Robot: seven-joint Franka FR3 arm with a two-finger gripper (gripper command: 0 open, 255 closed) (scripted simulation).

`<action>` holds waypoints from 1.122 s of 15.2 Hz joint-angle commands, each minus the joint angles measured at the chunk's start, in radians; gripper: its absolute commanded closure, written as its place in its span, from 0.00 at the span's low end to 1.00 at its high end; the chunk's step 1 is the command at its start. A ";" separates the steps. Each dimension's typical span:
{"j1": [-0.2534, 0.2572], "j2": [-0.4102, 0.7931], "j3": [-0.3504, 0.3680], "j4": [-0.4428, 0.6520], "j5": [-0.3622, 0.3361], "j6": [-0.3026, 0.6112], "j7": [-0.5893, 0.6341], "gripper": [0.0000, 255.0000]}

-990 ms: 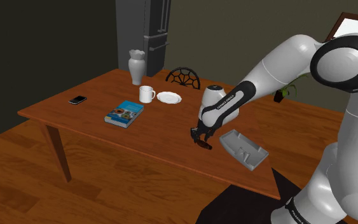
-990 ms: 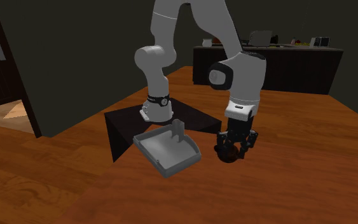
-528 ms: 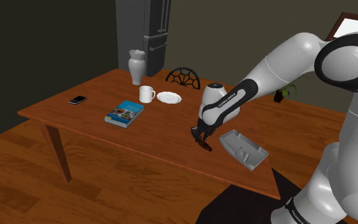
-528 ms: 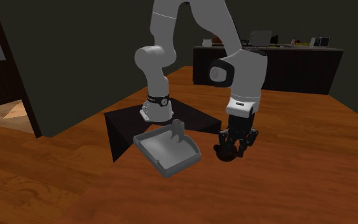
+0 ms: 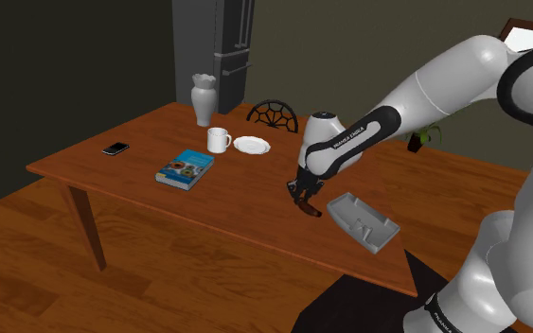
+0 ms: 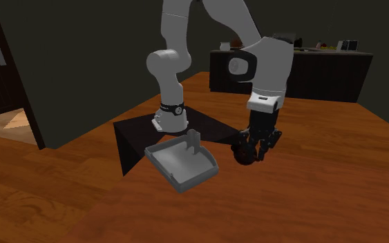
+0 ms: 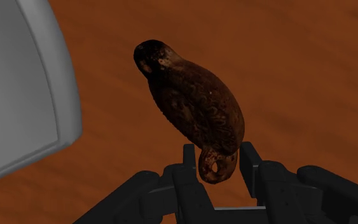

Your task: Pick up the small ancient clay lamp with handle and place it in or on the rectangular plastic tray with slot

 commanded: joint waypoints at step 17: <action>0.016 -0.195 -0.016 0.054 -0.083 -0.241 0.046 1.00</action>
